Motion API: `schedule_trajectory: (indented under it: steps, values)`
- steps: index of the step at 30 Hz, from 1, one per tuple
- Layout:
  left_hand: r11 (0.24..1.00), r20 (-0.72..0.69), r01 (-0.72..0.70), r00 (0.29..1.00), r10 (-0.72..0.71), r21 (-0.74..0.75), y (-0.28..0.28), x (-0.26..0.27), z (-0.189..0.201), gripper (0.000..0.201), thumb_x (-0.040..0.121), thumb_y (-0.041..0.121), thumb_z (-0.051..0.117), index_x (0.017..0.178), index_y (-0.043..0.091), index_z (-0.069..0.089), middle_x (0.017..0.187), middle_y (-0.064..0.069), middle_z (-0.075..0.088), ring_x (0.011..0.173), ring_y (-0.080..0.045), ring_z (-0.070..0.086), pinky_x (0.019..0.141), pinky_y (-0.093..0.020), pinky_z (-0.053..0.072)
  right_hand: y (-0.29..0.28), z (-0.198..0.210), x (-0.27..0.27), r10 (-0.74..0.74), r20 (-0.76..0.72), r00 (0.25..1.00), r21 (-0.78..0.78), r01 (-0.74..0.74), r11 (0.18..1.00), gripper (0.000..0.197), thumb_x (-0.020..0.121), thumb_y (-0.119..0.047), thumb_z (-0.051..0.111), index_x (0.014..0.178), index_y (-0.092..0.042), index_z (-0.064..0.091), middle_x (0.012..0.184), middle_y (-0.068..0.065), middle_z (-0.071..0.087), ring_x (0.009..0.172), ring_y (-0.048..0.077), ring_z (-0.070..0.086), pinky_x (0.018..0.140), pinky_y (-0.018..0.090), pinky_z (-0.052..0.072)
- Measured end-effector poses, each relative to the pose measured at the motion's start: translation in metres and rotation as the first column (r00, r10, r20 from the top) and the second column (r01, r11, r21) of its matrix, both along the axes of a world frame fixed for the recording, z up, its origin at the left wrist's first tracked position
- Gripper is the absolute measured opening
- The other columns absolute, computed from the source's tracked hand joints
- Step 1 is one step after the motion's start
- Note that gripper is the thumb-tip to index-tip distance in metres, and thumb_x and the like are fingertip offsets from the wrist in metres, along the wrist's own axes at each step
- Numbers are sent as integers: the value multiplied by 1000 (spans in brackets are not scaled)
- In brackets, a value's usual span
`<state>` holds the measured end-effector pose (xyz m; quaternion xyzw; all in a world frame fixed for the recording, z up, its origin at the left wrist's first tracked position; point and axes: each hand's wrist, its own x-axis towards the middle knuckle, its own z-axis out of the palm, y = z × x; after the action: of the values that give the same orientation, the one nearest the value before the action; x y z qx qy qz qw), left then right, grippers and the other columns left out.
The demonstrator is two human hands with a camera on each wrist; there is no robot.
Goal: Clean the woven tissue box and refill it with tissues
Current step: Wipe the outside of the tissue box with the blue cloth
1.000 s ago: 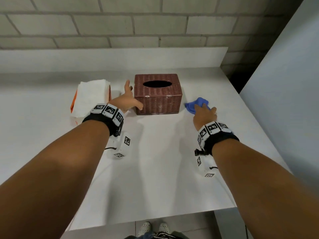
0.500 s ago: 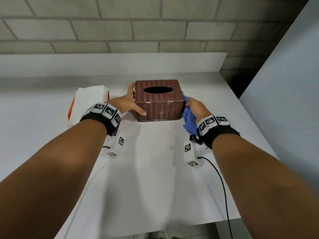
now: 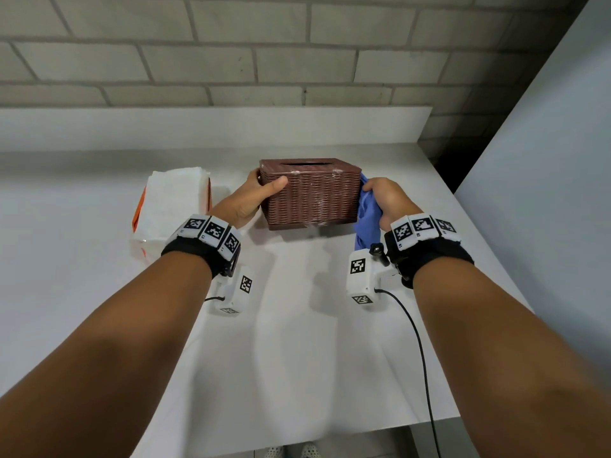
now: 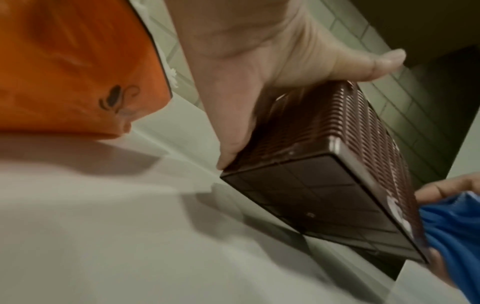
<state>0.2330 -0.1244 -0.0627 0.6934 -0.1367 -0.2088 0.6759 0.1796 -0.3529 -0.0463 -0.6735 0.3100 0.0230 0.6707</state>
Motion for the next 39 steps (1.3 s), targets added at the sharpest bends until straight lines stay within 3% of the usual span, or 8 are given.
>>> schedule_trajectory:
  steps: [3, 6, 8, 13, 18, 23, 33, 39]
  values:
    - [997, 17, 69, 997, -70, 27, -1, -7, 4, 76, 44, 57, 86, 107, 26, 55, 97, 14, 69, 86, 7, 67, 70, -7, 50, 6, 2, -6, 4, 35, 999, -87, -1, 996, 18, 92, -13, 44, 107, -11, 54, 139, 21, 50, 78, 21, 50, 64, 28, 44]
    - [999, -15, -17, 1000, 18, 27, 1, -6, -2, 41, 83, 24, 70, 120, 18, 53, 96, 14, 67, 92, -3, 65, 69, -10, 51, 20, 7, -9, 52, 101, 994, -177, -33, 984, 20, 98, -14, 34, 98, -13, 53, 100, 20, 61, 90, 28, 59, 76, 33, 47]
    - [997, -47, -69, 996, 70, 24, 4, -4, -6, 48, 77, 37, 72, 118, 21, 53, 103, 8, 64, 102, -13, 60, 81, -21, 50, 34, 9, -13, 63, 183, 981, -325, 0, 946, 33, 99, -13, 28, 124, -19, 50, 87, 6, 50, 88, 30, 59, 78, 25, 51]
    - [990, -98, -131, 986, 135, 44, 3, -3, -11, 39, 94, 44, 47, 122, 17, 49, 105, 4, 62, 112, -23, 55, 89, -31, 47, 80, 9, -26, 315, 239, 918, -884, 72, 463, 54, 99, -17, 33, 151, -18, 18, 155, 12, 25, 115, 34, 37, 100, 33, 30]
    - [990, -87, -120, 988, 126, 68, 0, -7, -6, 53, 91, 56, 45, 130, 21, 52, 114, 2, 65, 107, -17, 59, 92, -33, 47, 111, -2, -24, 498, 144, 855, -948, -26, 317, 55, 102, -31, 29, 153, -19, 11, 161, 10, -2, 121, 32, 31, 106, 38, 27]
    - [982, -128, -183, 974, 187, 38, -2, -9, -4, 44, 91, 50, 50, 123, 20, 57, 106, 2, 67, 99, -16, 61, 79, -29, 48, 106, -14, -17, 490, 66, 869, -994, 15, 106, 60, 97, -41, 16, 152, -20, 10, 162, 5, 2, 148, 31, 4, 118, 47, 4]
    - [978, -143, -198, 968, 205, 65, -1, -3, 0, 49, 91, 52, 49, 128, 19, 54, 107, 0, 65, 96, -18, 62, 66, -30, 50, 81, -21, 2, 360, 205, 910, -949, 94, 302, 70, 92, -43, 7, 151, -6, 11, 160, 18, 2, 149, 33, -1, 119, 47, 0]
    - [972, -168, -226, 958, 233, 61, -4, -3, 2, 47, 90, 53, 49, 123, 21, 57, 104, 1, 67, 97, -18, 62, 73, -33, 51, 103, -19, 5, 474, 157, 867, -975, 59, 214, 63, 94, -41, 9, 152, -18, 12, 161, 12, 4, 149, 29, -2, 119, 42, -5]
